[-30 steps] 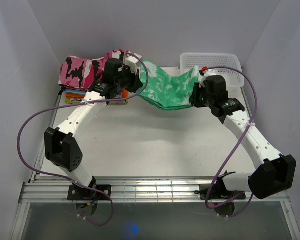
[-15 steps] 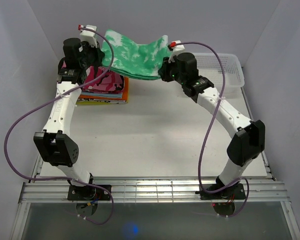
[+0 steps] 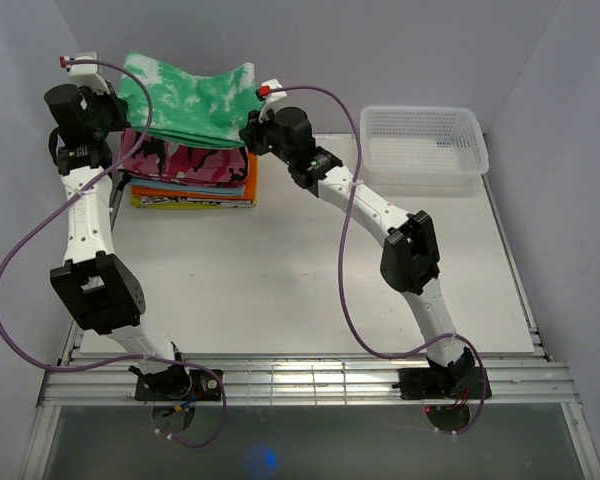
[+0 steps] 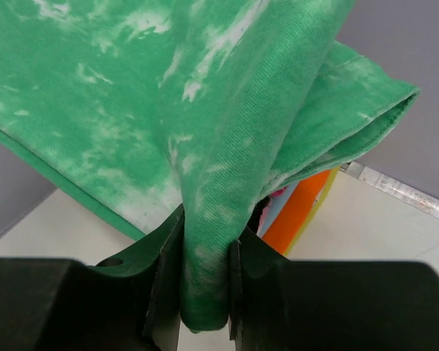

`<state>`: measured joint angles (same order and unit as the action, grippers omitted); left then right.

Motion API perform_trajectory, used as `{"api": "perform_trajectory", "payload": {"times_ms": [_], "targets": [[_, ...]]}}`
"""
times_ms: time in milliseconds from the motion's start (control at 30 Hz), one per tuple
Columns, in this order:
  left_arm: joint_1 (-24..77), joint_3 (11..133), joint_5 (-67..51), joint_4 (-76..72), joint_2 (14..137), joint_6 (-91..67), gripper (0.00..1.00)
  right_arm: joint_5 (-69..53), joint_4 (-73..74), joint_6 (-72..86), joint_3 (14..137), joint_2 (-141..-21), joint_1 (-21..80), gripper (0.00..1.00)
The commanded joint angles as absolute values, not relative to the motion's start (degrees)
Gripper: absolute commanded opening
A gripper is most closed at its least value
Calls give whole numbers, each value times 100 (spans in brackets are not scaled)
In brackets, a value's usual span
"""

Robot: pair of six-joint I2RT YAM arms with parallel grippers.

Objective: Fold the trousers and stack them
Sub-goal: Neatly place the folded trousers to the corner

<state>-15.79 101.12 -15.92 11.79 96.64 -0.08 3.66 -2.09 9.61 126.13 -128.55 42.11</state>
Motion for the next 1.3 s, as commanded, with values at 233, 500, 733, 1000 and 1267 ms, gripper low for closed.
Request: {"api": "perform_trajectory", "payload": {"times_ms": [233, 500, 733, 1000, 1267], "targets": [[-2417, 9518, -1459, -413, 10168, -307, 0, 1265, -1792, 589, 13456, -14026, 4333, 8], [-2628, 9659, -1380, -308, 11003, -316, 0, 1345, -1819, 501, 13254, -14308, 4430, 8], [-2654, 9791, -1327, -27, 11443, -211, 0, 1450, -1846, 334, 13219, -14344, 4421, 13], [-2654, 9993, -1485, 491, 11400, -360, 40, 1687, -1819, 203, 13069, -14098, 4316, 62], [-2654, 10599, -1450, 1414, 11092, -18, 87, 1714, -1539, 202, 12833, -13334, 3938, 84]]}}
